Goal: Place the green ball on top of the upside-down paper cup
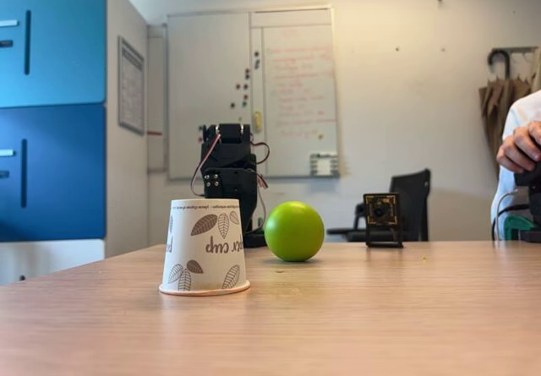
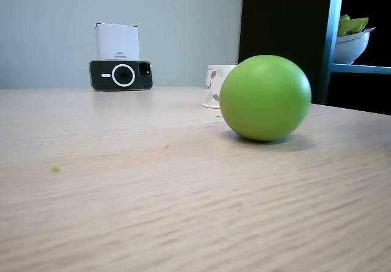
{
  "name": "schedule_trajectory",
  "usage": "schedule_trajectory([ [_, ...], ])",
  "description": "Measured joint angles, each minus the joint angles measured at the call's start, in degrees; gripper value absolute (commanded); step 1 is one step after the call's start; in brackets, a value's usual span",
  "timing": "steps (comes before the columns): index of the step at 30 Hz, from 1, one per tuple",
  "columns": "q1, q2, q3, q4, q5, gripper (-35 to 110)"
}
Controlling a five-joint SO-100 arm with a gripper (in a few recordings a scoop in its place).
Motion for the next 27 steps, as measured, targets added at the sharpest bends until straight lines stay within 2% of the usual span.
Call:
schedule_trajectory([
  [10, -0.1, -3.3, -5.0, 0.9, 2.0, 0],
  [23, -2.7, -25.0, -38.2, 12.9, -3.7, 1],
  [27, -5.3, -33.2, -50.1, 17.8, -5.9, 6],
])
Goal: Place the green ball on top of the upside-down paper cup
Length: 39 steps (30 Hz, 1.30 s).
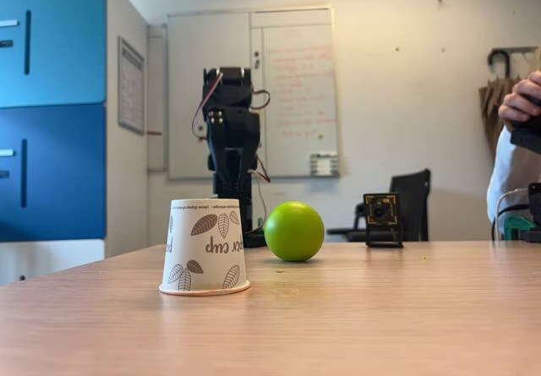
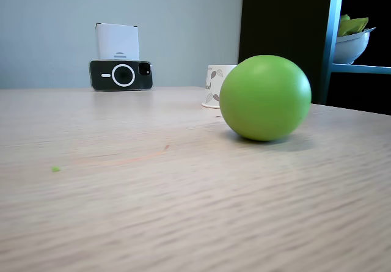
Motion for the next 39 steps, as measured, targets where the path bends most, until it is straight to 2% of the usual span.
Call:
schedule_trajectory([
  [6, -6.2, -13.2, -17.2, 5.8, -3.8, 10],
  [12, -16.6, -23.6, -25.6, 6.7, -4.1, 32],
  [18, -25.1, -32.9, -26.4, 1.6, -4.1, 42],
  [24, -30.1, -43.0, -27.2, -4.4, -4.0, 46],
  [39, -31.2, -58.7, -26.4, -18.5, -1.9, 51],
])
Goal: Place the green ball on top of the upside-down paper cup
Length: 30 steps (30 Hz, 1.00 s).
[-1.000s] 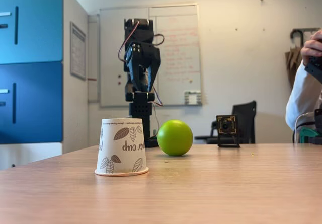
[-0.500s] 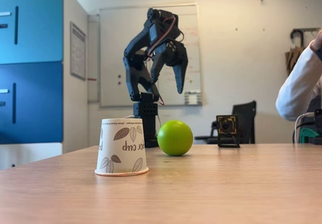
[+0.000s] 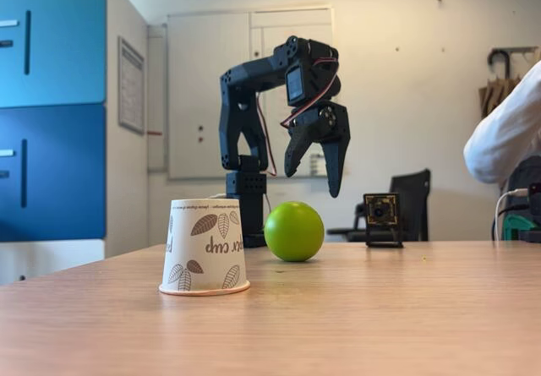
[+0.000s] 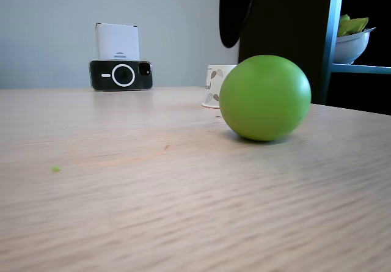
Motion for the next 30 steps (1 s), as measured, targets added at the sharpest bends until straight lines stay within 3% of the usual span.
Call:
schedule_trajectory([
  [22, 2.8, -3.0, 14.9, -16.7, 5.4, 51],
  [30, 4.3, -2.9, 17.5, -19.1, 7.4, 38],
])
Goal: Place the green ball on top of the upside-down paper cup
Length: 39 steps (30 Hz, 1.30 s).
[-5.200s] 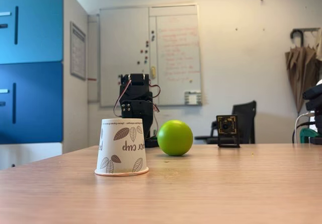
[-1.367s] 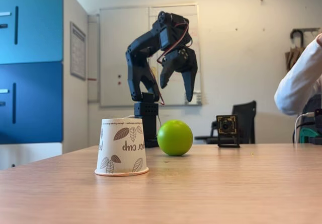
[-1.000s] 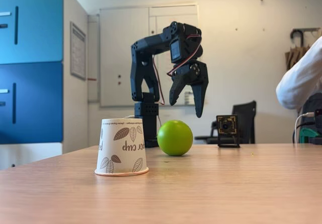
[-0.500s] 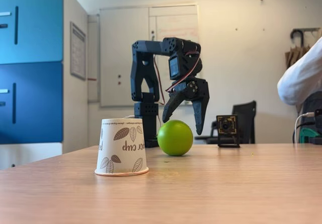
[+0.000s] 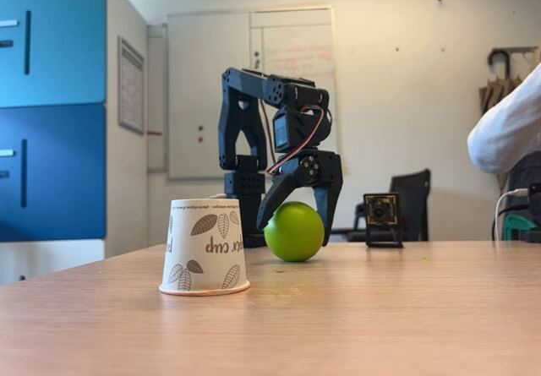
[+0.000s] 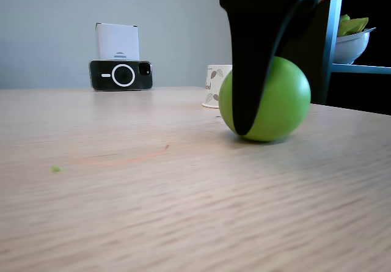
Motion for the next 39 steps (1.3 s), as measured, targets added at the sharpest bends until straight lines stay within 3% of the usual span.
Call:
schedule_trajectory([
  [6, 0.4, 0.1, 0.3, -1.0, 0.3, 28],
  [20, 0.7, 7.7, -1.1, -1.3, -0.5, 28],
  [39, 7.0, 6.7, -35.9, -0.4, -1.3, 25],
])
